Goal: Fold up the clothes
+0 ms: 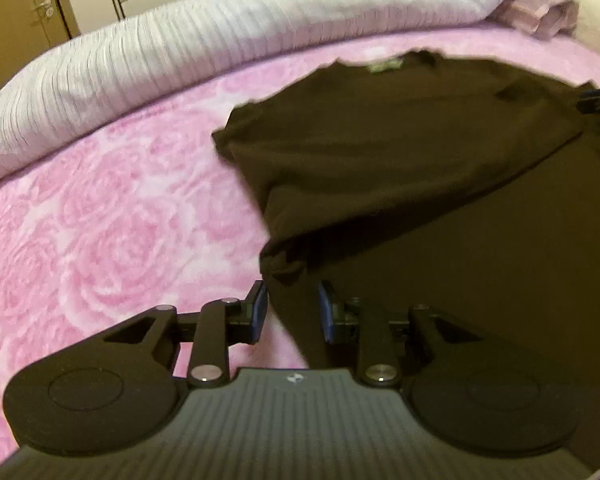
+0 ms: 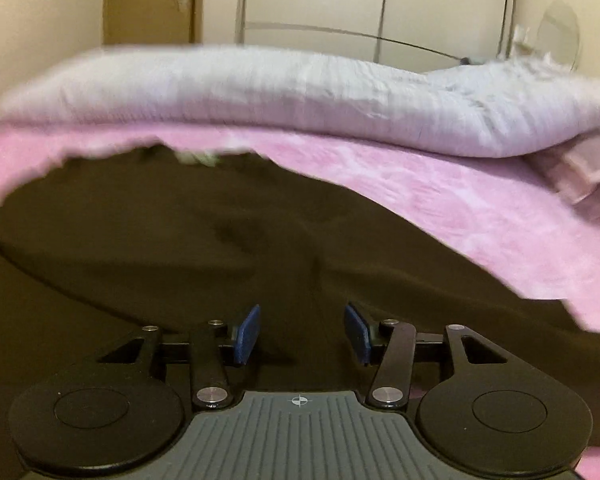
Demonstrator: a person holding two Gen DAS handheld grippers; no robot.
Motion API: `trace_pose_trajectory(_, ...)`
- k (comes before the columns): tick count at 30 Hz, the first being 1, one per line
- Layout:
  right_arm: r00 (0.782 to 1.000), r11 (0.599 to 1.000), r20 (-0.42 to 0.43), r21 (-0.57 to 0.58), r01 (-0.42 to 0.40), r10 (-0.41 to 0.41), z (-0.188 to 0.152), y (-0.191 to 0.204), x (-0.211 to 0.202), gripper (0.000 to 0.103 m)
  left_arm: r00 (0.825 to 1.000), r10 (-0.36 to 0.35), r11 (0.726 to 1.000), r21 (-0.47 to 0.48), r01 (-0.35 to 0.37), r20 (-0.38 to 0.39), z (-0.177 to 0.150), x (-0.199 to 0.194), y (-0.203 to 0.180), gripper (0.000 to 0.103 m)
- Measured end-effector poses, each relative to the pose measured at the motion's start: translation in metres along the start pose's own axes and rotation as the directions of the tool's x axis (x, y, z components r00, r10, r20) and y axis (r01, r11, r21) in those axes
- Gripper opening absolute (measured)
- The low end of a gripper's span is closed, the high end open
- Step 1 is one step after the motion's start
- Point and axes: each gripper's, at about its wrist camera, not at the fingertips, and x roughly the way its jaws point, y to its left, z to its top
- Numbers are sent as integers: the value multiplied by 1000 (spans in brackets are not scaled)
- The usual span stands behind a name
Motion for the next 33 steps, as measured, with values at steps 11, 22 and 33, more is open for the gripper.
trace_pose_trajectory(11,995,992,-100,120,37,-25,30,-21,57,50,998,56,998,-1,-56,-2,-8,-6,5,26)
trace_pose_trajectory(22,993,988,-94,145,-61,75,1,-14,-5,50,999,35,999,-27,-35,9,-27,-46,-14,26)
trace_pose_trajectory(33,999,889,29,457,12,-28,-62,-119,-134,51,997,55,992,113,-61,51,-37,-104,-87,47)
